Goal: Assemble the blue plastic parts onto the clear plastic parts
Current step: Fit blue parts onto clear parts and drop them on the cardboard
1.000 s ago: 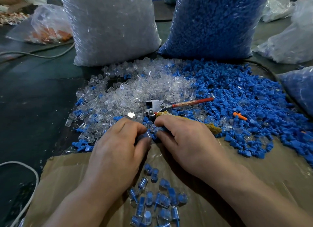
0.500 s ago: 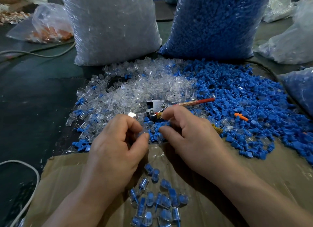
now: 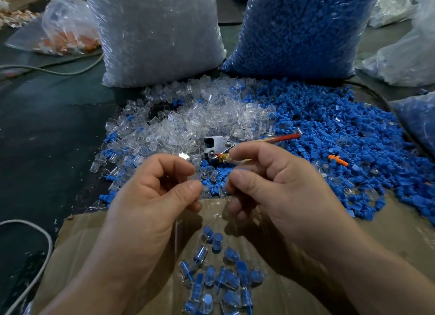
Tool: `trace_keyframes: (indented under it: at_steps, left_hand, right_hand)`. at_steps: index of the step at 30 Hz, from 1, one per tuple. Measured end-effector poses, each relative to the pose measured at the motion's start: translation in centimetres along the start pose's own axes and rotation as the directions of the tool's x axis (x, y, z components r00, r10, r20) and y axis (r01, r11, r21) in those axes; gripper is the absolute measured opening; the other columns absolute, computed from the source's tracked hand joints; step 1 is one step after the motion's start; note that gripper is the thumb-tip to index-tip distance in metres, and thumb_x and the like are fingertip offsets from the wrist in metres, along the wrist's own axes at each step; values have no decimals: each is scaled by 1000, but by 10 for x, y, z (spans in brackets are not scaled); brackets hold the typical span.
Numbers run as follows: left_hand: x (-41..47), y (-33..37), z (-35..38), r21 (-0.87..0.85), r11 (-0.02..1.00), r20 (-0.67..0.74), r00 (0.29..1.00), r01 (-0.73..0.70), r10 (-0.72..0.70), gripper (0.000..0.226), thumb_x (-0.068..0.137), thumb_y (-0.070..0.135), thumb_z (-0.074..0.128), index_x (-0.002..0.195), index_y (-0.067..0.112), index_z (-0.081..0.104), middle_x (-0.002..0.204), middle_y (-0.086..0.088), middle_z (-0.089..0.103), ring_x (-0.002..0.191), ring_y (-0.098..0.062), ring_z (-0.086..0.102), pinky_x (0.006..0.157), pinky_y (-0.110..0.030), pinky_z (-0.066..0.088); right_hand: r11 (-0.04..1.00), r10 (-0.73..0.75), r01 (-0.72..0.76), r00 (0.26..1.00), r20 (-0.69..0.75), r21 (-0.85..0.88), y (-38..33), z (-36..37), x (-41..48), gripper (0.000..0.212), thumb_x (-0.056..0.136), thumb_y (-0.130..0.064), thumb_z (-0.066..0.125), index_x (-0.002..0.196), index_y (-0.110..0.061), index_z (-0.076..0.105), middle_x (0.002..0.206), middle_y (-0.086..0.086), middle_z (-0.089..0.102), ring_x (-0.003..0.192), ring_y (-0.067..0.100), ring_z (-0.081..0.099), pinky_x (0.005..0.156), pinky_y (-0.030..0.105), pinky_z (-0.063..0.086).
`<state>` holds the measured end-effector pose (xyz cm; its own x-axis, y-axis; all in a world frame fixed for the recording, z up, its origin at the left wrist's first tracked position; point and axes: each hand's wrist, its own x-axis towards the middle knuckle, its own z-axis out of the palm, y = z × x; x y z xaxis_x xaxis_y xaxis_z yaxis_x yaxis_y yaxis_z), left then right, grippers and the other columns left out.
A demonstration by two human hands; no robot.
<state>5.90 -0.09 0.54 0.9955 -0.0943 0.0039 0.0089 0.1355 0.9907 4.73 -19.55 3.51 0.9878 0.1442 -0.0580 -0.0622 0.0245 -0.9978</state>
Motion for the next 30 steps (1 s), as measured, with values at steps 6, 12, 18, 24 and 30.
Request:
trace_keyframes:
  at_steps: [6, 12, 18, 24, 30]
  left_hand:
    - [0, 0, 6, 106, 994, -12, 1000, 1, 0, 31, 59, 32, 83, 89, 30, 75, 76, 3, 71, 68, -13, 70, 58, -23, 57]
    - [-4, 2, 5, 161, 987, -9, 1000, 29, -28, 31, 68, 47, 78, 95, 32, 76, 82, -7, 75, 77, -23, 75, 66, -33, 59]
    - [-8, 12, 13, 228, 973, 49, 999, -24, 13, 31, 63, 49, 69, 90, 37, 76, 76, -2, 75, 67, -12, 73, 56, -17, 53]
    - [-9, 15, 14, 40, 994, 61, 993, 98, -100, 29, 56, 33, 74, 83, 22, 77, 73, -12, 72, 61, -17, 69, 51, -22, 54]
    - [-7, 9, 10, 241, 969, -19, 998, 63, -60, 23, 74, 13, 78, 83, 34, 73, 67, -3, 70, 54, -12, 64, 51, -18, 51]
  right_hand:
    - [952, -148, 143, 989, 0, -269, -1, 6, -6, 21, 91, -15, 67, 99, -35, 65, 76, -2, 72, 68, 12, 72, 67, 33, 61]
    - [611, -388, 344, 915, 109, -713, 1, 12, -9, 14, 93, -34, 54, 106, -37, 58, 94, -21, 65, 90, -1, 61, 72, 25, 52]
    - [565, -372, 316, 922, 107, -762, -1, 11, -10, 12, 95, -37, 54, 101, -33, 63, 88, -19, 63, 85, 1, 59, 69, 25, 48]
    - [500, -420, 401, 887, 190, -768, -3, 14, -13, 21, 97, -24, 54, 111, -18, 69, 96, -2, 66, 85, 21, 64, 66, 43, 53]
    - [221, -278, 129, 958, 64, -967, 1, 1, 4, 56, 89, -48, 50, 140, -37, 31, 146, -4, 37, 140, 21, 28, 113, 50, 34]
